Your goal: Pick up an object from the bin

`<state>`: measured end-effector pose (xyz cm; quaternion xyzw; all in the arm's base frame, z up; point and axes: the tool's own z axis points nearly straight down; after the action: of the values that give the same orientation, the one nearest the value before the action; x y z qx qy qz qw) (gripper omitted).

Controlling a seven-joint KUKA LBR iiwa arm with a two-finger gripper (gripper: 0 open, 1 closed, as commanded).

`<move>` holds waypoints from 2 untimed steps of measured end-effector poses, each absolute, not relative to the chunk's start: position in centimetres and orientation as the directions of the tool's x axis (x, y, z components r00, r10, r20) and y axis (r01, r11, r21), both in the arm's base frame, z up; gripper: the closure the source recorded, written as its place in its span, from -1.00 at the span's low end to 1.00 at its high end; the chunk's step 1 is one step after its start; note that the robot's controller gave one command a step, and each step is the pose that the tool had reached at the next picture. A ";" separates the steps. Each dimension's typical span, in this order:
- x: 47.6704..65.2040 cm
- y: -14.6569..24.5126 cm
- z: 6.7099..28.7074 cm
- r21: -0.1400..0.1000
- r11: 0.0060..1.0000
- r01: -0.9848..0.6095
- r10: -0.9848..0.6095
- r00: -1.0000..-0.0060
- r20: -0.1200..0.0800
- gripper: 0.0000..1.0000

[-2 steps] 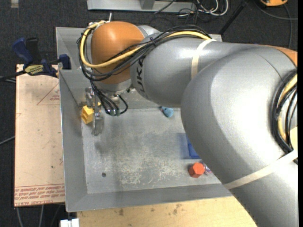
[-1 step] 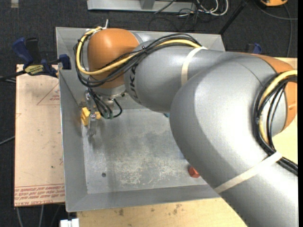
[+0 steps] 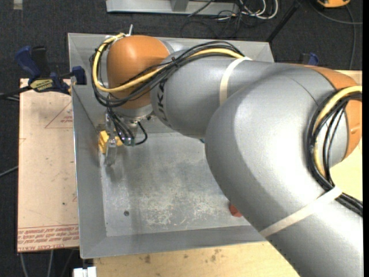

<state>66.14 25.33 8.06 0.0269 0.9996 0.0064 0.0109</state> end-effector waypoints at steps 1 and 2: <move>66.1 25.2 8.2 0.008 0.998 0.056 0.056 -0.998 -0.016 1.00; 66.3 25.2 9.1 0.003 0.998 0.055 0.055 -0.998 -0.005 1.00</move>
Offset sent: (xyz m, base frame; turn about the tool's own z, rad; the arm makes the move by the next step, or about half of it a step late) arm 0.0000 0.0000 0.0000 0.0000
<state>66.32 25.22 9.09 0.0277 0.9996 0.0015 0.0023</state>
